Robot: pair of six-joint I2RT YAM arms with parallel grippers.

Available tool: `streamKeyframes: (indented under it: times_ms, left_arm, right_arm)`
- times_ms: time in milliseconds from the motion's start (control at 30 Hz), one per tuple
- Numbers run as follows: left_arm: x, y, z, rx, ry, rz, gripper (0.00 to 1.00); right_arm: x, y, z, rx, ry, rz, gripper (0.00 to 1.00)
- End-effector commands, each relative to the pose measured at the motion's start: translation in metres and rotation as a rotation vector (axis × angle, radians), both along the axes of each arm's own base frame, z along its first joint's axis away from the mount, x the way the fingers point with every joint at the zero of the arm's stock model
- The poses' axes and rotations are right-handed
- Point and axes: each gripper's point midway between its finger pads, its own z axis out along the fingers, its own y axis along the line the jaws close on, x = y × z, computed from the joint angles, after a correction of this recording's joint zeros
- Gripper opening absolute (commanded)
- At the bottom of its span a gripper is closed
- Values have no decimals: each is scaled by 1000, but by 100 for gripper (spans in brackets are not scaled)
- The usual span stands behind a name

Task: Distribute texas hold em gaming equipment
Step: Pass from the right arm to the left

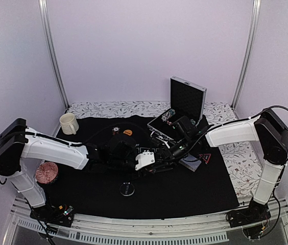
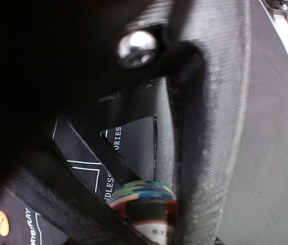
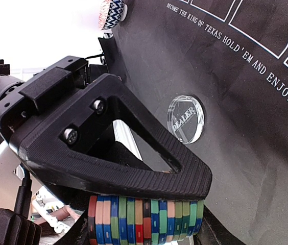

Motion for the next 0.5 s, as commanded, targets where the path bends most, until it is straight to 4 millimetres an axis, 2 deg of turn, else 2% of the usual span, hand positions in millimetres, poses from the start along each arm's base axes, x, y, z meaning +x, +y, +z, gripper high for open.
streamKeyframes:
  times_ms: [0,467]
  left_arm:
    - [-9,12,-20,65,111,19,0]
    - [-10,13,-23,76,124,23,0]
  right_arm:
    - [8,3,2,45,-94,20,47]
    - [10,4,5,58,-94,27,63]
